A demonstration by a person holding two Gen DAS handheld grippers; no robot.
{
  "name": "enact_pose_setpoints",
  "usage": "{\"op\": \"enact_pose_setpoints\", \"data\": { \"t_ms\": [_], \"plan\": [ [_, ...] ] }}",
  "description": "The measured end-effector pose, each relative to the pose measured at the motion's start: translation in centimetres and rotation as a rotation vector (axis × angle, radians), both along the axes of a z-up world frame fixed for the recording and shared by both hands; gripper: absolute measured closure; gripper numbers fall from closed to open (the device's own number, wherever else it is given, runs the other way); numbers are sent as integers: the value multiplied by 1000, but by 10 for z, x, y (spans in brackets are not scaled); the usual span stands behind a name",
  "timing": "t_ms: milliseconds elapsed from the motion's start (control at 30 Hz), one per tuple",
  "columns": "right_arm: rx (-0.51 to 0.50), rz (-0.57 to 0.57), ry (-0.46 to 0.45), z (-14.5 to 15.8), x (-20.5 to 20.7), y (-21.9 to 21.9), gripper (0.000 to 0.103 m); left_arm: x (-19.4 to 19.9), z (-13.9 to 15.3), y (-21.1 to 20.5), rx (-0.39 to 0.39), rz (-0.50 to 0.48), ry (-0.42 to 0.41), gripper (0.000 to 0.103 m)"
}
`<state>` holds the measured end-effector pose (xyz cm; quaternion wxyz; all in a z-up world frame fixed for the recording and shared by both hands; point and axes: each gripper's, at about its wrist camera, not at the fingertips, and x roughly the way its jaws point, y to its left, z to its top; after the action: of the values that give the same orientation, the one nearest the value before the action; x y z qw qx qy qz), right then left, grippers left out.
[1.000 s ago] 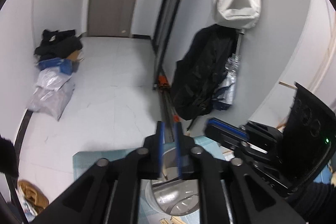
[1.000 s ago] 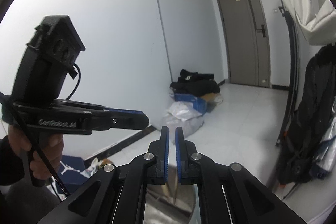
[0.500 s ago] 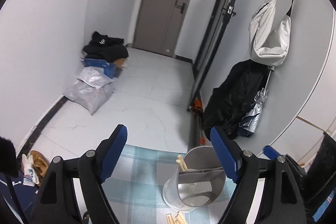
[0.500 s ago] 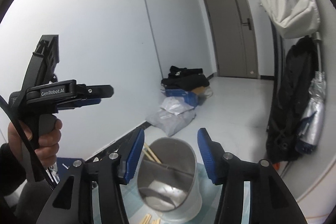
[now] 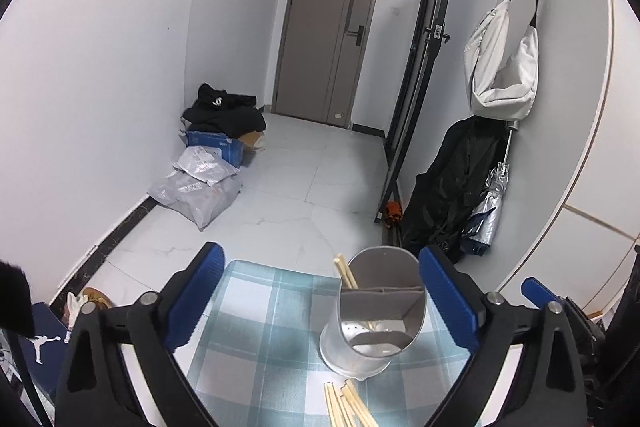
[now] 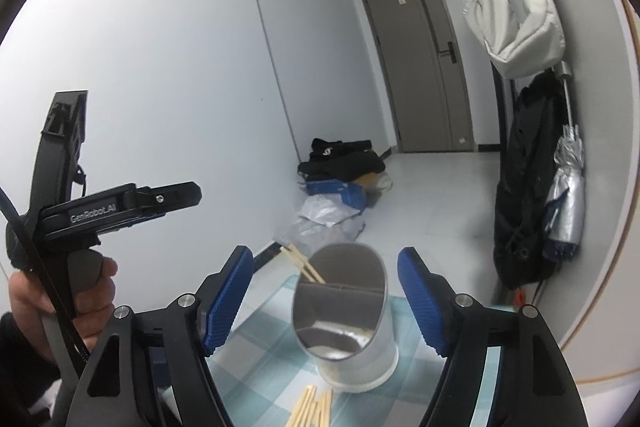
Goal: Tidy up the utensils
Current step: 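Open both tools to release the chopsticks into the holder and withdraw, then lower the right tool to the chopstick pile and grasp one chopstick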
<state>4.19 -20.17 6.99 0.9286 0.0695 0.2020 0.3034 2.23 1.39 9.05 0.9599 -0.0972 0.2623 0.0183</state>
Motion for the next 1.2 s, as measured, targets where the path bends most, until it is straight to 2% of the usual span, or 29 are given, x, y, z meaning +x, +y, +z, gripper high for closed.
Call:
{"op": "enact_pose_setpoints", "data": {
  "t_ms": [500,633,867,1200],
  "plan": [
    [-66,-51,55,-39,-25,-6,18,-19,-43,-9,38,4,17,1],
    [-87,-54,93,-54,-26,-5,17,-20,-61,-6,35,37,31,1],
    [-144,-49,139,-72,-23,4,17,-14,-94,1,8,57,109,1],
    [-213,-55,246,-102,-5,14,17,-6,-108,14,-50,32,183,1]
  ]
}}
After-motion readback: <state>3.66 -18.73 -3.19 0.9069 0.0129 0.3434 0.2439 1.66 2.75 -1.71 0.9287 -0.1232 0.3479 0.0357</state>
